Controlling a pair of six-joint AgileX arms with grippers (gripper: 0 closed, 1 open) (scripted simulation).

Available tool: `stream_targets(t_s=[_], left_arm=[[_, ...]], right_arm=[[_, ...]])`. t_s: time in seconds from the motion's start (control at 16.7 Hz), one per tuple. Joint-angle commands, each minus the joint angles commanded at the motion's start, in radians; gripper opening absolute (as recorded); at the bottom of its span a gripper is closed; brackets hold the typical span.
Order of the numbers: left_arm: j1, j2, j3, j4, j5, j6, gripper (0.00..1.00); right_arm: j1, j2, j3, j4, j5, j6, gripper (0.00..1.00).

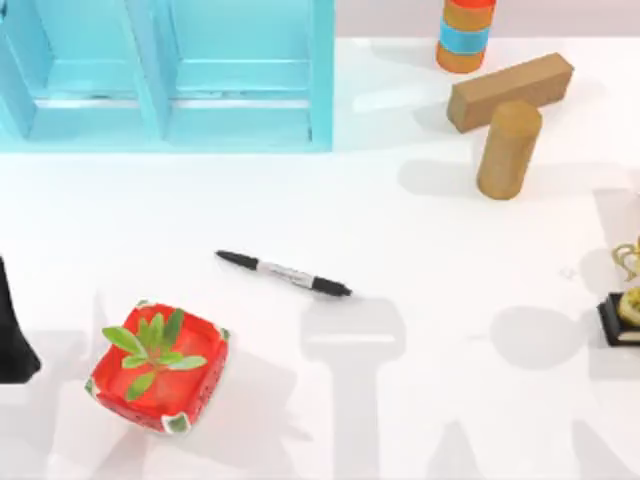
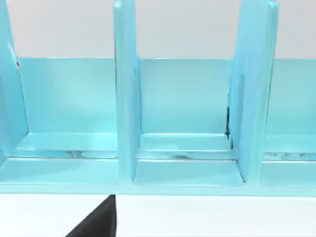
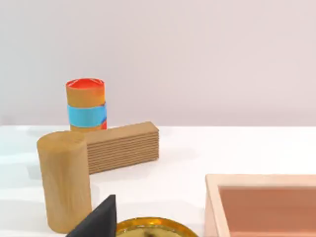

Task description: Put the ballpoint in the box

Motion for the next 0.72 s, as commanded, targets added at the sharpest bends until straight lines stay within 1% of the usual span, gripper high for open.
stream_targets(t_s=[0.18, 0.36, 0.54, 0.72], left_arm=[[0.000, 0.000, 0.000, 0.000, 0.000, 0.000, 1.00], [0.000, 0.000, 0.000, 0.000, 0.000, 0.000, 1.00], [0.000, 0.000, 0.000, 0.000, 0.000, 0.000, 1.00], [0.000, 0.000, 0.000, 0.000, 0.000, 0.000, 1.00]], right_arm=[[0.003, 0.009, 0.005, -0.006, -0.002, -0.003, 1.00], [0.032, 0.095, 0.063, -0.060, -0.019, -0.032, 1.00], [0.084, 0.263, 0.190, -0.156, -0.051, -0.085, 1.00], [0.149, 0.489, 0.380, -0.278, -0.088, -0.153, 1.00]])
